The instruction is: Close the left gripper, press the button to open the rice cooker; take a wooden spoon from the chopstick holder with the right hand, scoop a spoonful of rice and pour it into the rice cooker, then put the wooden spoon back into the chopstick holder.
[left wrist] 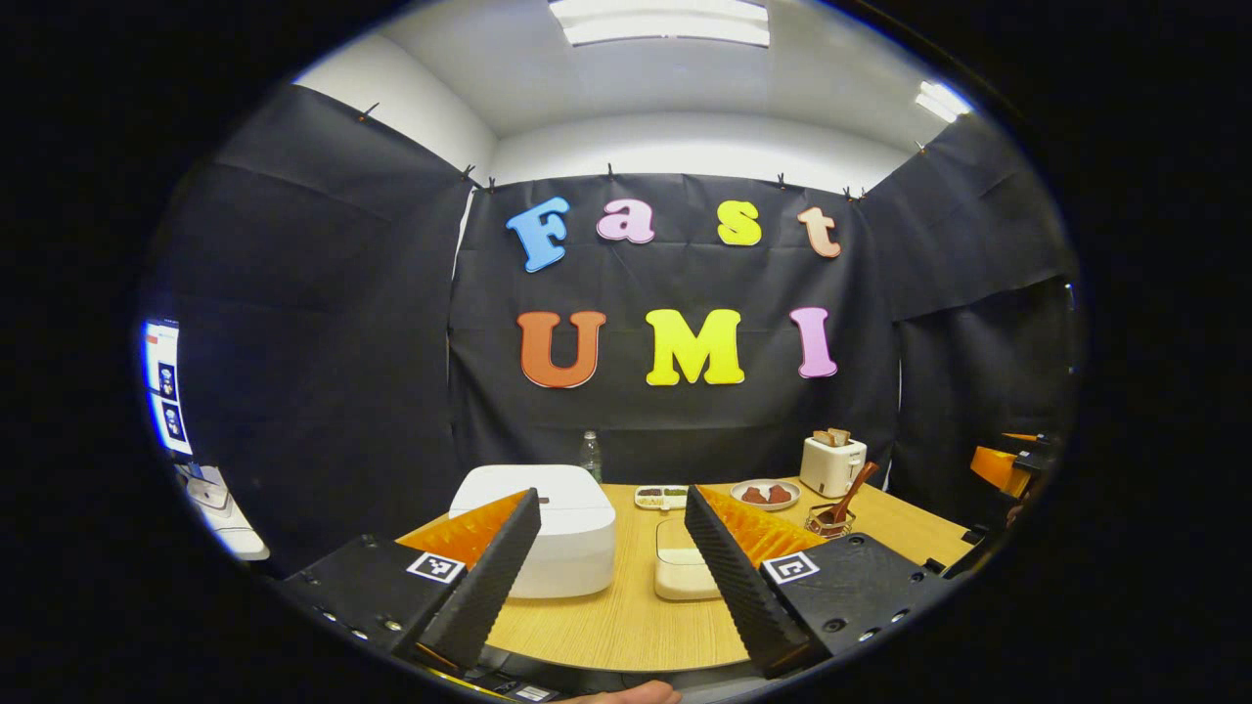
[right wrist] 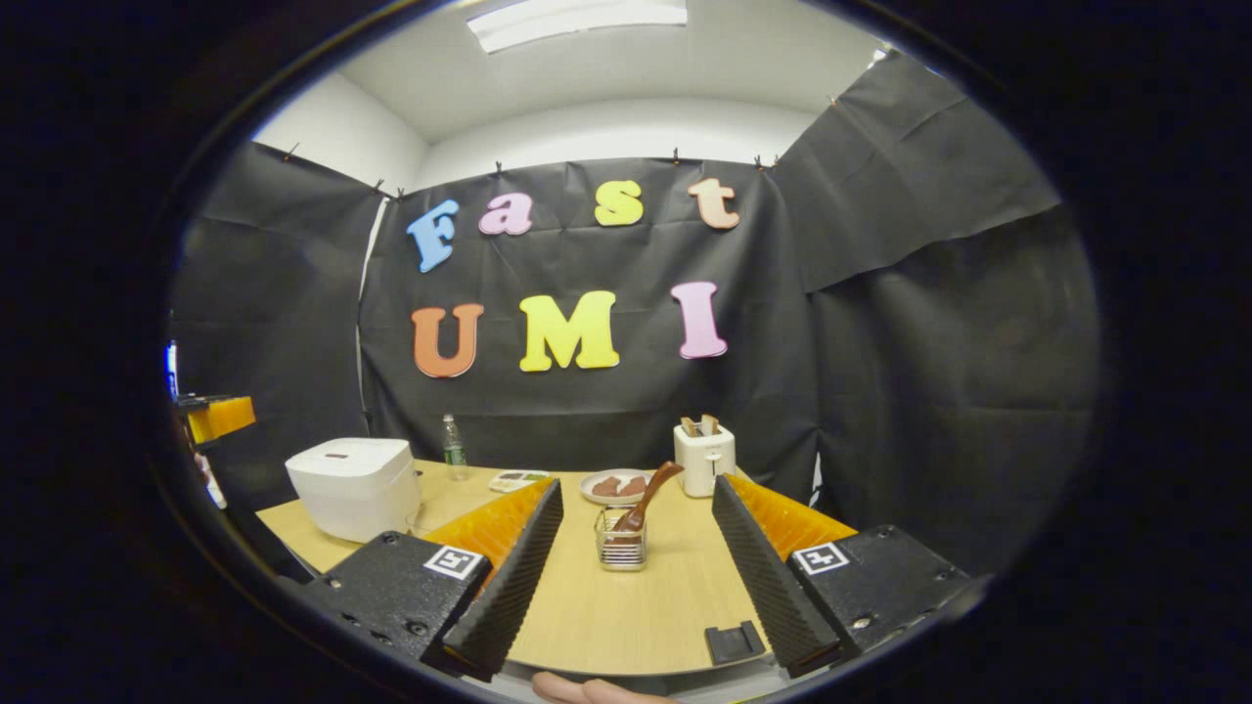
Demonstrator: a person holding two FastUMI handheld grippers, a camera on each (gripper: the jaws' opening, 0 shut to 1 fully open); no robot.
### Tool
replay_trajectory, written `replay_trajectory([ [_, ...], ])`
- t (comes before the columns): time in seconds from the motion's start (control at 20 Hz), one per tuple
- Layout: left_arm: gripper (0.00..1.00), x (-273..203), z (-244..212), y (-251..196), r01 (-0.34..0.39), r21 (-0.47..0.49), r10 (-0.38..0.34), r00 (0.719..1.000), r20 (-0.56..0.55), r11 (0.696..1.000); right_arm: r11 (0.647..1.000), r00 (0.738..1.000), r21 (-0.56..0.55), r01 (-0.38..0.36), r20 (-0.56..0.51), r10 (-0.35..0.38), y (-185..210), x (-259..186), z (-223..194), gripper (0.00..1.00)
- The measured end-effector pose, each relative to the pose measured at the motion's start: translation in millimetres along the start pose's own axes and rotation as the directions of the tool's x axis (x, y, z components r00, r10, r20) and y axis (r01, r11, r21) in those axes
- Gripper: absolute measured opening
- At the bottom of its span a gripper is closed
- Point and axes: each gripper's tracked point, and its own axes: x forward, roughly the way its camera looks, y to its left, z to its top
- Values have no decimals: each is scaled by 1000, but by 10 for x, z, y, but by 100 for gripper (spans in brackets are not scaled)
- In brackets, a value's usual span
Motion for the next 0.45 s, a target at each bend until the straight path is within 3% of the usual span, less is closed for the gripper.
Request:
replay_trajectory([
  [0.45, 95, 25, 60, -87, -1, 54, 1, 1000, 7, 999, 1000, 1000, 5, 9, -1, -9, -78, -53, 5, 100],
])
